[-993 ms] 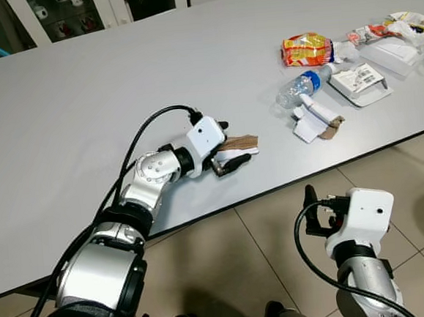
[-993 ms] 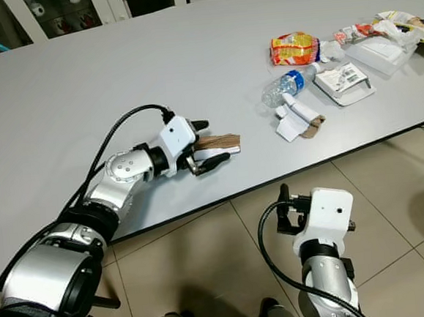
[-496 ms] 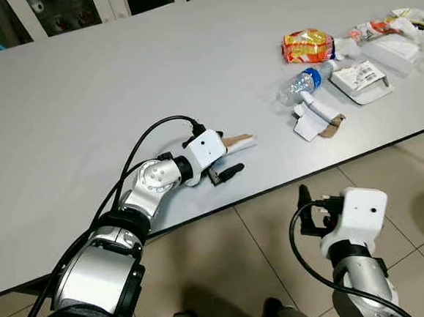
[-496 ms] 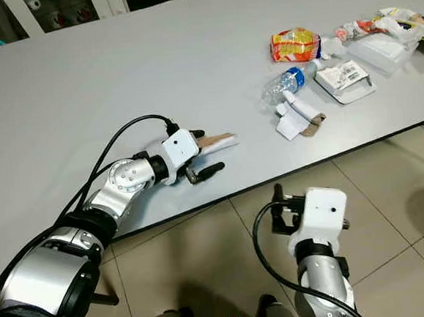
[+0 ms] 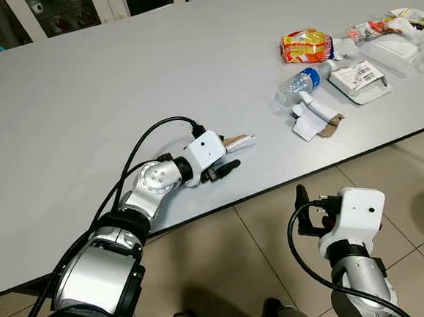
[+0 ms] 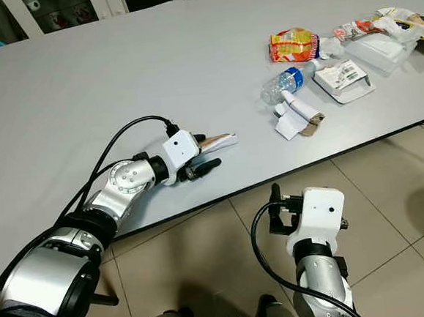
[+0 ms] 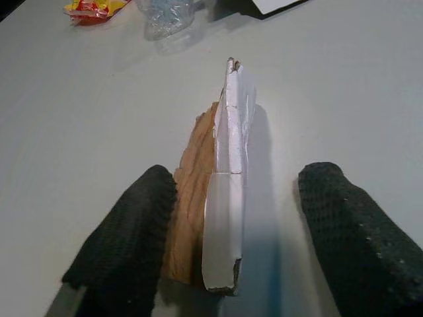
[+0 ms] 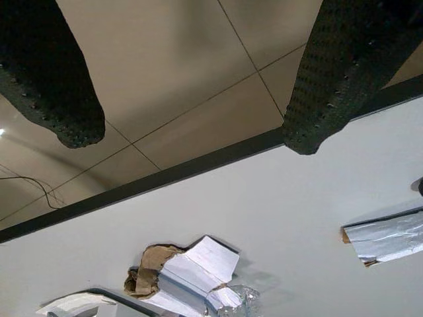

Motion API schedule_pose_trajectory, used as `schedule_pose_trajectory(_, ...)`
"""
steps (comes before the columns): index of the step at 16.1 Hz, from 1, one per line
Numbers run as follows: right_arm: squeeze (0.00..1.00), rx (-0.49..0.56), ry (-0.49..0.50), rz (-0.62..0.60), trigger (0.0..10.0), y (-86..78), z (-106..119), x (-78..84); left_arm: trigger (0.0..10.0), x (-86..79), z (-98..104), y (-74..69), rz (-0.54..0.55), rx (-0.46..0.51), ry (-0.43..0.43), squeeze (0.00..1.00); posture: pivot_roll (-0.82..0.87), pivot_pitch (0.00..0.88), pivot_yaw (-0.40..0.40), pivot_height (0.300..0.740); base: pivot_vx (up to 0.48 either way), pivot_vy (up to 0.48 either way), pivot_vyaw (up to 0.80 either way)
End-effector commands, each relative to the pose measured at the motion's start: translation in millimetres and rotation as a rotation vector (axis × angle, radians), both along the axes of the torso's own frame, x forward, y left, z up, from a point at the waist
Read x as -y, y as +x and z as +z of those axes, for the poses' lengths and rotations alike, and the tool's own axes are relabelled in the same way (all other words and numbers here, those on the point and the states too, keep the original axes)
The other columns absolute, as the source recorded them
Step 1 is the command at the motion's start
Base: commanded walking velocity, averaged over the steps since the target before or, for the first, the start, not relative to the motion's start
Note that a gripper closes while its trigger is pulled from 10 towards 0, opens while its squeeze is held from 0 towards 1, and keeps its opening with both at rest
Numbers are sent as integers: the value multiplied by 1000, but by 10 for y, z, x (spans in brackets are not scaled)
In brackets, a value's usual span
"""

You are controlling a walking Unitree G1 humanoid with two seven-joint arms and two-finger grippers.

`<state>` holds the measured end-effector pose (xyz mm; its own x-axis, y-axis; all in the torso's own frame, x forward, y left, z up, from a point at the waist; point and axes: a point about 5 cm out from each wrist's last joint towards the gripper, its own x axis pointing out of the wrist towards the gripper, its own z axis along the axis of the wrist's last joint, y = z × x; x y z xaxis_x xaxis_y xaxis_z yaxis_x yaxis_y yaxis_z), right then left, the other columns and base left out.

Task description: Picking trash to rubbish bin

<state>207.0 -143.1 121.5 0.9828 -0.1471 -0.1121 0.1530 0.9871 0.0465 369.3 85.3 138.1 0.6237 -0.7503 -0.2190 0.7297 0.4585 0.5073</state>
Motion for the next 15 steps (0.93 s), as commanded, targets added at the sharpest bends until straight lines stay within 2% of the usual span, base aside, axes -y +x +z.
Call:
schedule_pose_trajectory(1,0,-12,-6,-5,10000,-13,-11,5,0,-94,-220,-63,27,-80,57,0,78,209,51,740,0,0,0)
schedule_pose_trajectory(5,0,-7,12,23,10000,-14,-10,-22,0,-95,-220,-65,26,-86,47,0,79,206,50,740,0,0,0)
schedule_pose_trajectory(10,0,2,65,130,10000,-21,5,-153,0,-96,-220,-63,34,-91,32,0,79,200,43,740,0,0,0)
schedule_pose_trajectory(15,0,10,82,192,10000,-26,21,-210,0,-103,-220,-60,41,-92,26,0,79,199,42,740,0,0,0)
